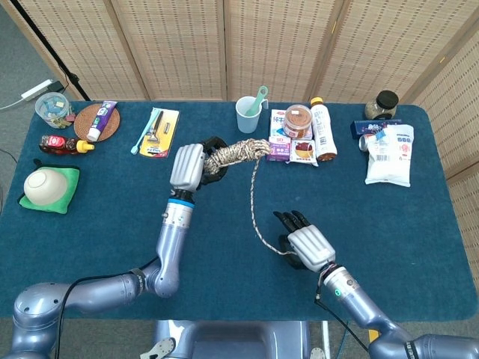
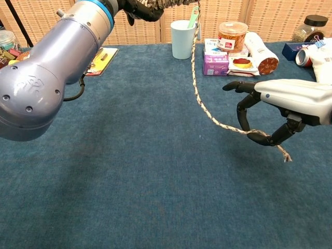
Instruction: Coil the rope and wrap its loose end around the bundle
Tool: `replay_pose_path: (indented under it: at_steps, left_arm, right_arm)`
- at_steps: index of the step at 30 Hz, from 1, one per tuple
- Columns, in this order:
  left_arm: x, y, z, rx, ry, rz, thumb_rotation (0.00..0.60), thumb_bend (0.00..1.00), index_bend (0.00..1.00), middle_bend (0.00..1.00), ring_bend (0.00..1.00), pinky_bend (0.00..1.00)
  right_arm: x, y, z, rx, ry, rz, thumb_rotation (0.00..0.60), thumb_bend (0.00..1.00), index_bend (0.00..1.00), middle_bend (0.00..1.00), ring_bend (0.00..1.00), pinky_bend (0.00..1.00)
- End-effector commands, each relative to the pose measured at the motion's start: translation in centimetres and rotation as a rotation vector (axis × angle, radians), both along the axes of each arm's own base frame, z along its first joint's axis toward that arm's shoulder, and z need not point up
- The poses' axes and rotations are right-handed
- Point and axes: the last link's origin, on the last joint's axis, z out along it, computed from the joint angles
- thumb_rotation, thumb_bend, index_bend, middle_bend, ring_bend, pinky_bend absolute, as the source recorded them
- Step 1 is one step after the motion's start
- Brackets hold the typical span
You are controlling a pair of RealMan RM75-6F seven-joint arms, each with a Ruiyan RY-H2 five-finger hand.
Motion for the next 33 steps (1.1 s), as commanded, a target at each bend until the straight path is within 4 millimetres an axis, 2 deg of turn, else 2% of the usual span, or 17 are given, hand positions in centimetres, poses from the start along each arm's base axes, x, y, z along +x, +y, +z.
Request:
replay_pose_path:
  at_steps: [1, 8, 15, 23, 33]
  left_arm:
    - [0.1, -0.2, -1.3, -0.004, 0.039, -0.013, 0.6, 0.59, 0.7, 0.54, 0.53, 0.67]
    - [-0.6, -0.8, -4.1, -0.002, 0.161, -0.029, 0.6, 0.59, 0.7, 0.54, 0.53, 0.67]
    - [-1.1, -1.7, -6.4, -0.027, 0.213, -0.052, 0.6, 0.59, 0.7, 0.54, 0.53, 0.67]
    - [-1.5, -2.6, -7.7, -0.076, 0.277, -0.128, 0.6, 0.59, 0.7, 0.54, 0.52, 0.67]
    - [-1.8, -3.9, -8.2, -0.108, 0.352, -0.254, 0.6, 0.59, 0.7, 0.54, 0.52, 0.67]
  right_arm:
    - [1.3, 0.6, 1.4, -0.015, -0.034, 0.039, 0.6, 0.53, 0.74, 0.0, 0.0, 0.0]
    - [5.2, 0.4, 3.9, -0.058, -0.128, 0.117, 0.6, 0.53, 0.74, 0.0, 0.0, 0.0]
    - [8.7, -0.8, 5.0, -0.098, -0.184, 0.157, 0.6, 0.53, 0.74, 0.0, 0.0, 0.0]
    - [12.4, -3.1, 5.7, -0.127, -0.248, 0.133, 0.6, 0.53, 0.74, 0.0, 0.0, 0.0]
    - [15.1, -5.7, 5.9, -0.166, -0.285, 0.073, 0.6, 0.53, 0.74, 0.0, 0.0, 0.0]
